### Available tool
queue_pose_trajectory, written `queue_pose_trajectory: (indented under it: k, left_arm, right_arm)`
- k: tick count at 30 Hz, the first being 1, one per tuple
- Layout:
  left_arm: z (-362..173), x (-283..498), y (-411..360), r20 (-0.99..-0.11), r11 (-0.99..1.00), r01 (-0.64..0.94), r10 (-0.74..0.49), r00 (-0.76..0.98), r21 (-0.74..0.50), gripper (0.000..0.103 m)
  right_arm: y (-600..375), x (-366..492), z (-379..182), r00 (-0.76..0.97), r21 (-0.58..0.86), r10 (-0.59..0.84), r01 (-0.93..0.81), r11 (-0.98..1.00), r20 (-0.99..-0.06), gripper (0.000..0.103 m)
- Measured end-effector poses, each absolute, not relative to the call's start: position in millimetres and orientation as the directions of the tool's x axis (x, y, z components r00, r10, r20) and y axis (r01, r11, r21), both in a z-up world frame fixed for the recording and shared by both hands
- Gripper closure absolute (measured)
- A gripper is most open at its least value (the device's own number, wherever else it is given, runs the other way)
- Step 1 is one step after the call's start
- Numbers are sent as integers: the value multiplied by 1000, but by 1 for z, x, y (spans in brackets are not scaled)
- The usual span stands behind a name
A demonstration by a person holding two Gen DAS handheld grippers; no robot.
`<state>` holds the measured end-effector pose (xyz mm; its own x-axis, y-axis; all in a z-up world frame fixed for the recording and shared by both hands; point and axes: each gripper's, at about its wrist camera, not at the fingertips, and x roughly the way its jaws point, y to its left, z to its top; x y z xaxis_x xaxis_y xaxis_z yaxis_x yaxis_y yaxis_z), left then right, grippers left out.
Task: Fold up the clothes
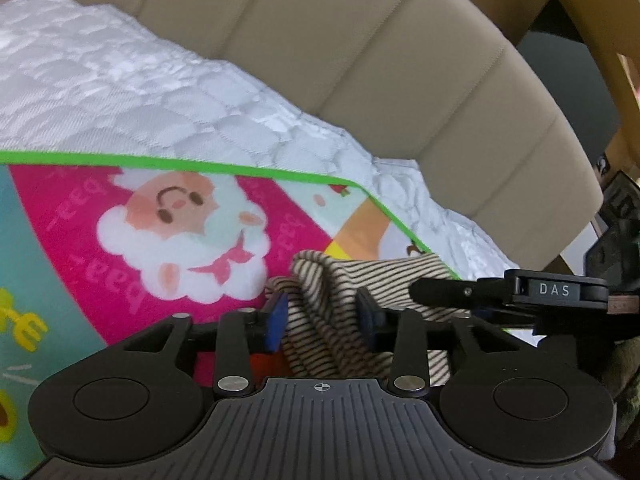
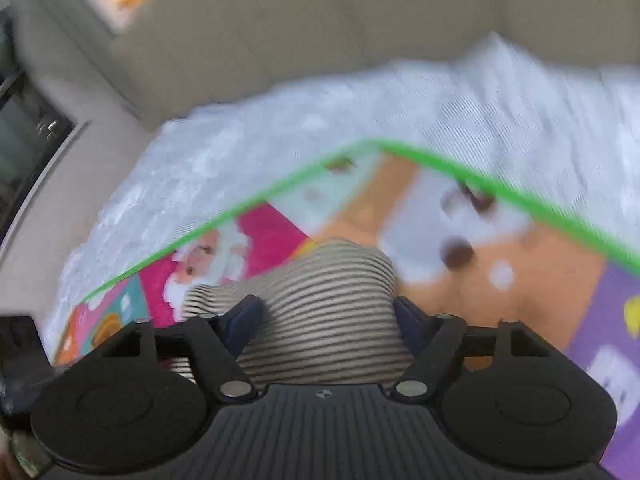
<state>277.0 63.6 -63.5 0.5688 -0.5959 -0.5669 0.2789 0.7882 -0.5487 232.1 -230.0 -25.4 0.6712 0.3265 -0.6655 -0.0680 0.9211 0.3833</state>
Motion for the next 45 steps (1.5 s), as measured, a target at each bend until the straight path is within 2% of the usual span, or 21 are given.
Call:
queue_pose_trajectory:
  k: [5, 9, 14, 17, 20, 21, 22, 25, 26, 30, 32, 37, 42, 45]
  left_arm:
    - [-68, 280, 71, -562, 779, 262, -602, 568, -570, 60]
    - [-68, 276, 64, -564, 790, 297, -597, 570, -536, 56]
    - [-71, 278, 67, -566, 784, 275, -600, 566, -556, 50]
    - [-71, 278, 66, -568, 786, 271, -597, 567, -556, 49]
    - [-72, 278, 65, -569, 785, 270, -598, 564, -558, 47]
    - [-72, 278, 65, -569, 783, 267, -599, 564, -561, 47]
    - [-73, 278, 65, -569, 783, 263, -598, 564, -563, 47]
    - [-72, 278, 68, -572, 790, 253, -588, 572, -559, 48]
    - [-73, 278, 69, -572, 789, 249, -588, 573, -562, 48]
    - [-76, 280, 68, -555, 760, 249, -620, 554, -601, 47]
    - [-73, 278, 65, -557, 764, 257, -618, 555, -592, 47]
    - [-65, 274, 65, -573, 786, 243, -590, 568, -568, 47]
    - [-40, 247, 69, -608, 816, 216, -551, 571, -536, 45]
    - [-22, 226, 73, -631, 834, 202, -526, 570, -513, 39]
  right_arm:
    - [-226, 223, -31, 670, 358, 322, -89, 929, -669, 34]
    - [-223, 216, -35, 669, 337, 318, -106, 935, -672, 32]
    - [-219, 207, -41, 668, 312, 314, -128, 942, -675, 13]
    - [-226, 181, -51, 634, 343, 341, -125, 931, -694, 3]
    - [-234, 165, -69, 614, 460, 399, -65, 885, -681, 4]
    - [-234, 162, -70, 619, 487, 416, -63, 871, -666, 8]
    - [-233, 159, -66, 623, 498, 432, -78, 864, -652, 25]
    - [-230, 149, -48, 672, 510, 449, -121, 852, -590, 35]
    - [-232, 148, -47, 671, 516, 454, -123, 847, -586, 35]
    - [-231, 146, -60, 665, 469, 407, -96, 878, -626, 33]
    - [-229, 146, -68, 668, 438, 376, -82, 895, -643, 24]
    - [-223, 140, -64, 693, 375, 332, -95, 922, -641, 15]
    - [-225, 134, -64, 704, 370, 328, -99, 924, -630, 13]
    - [-224, 135, -67, 705, 366, 327, -103, 925, -629, 11]
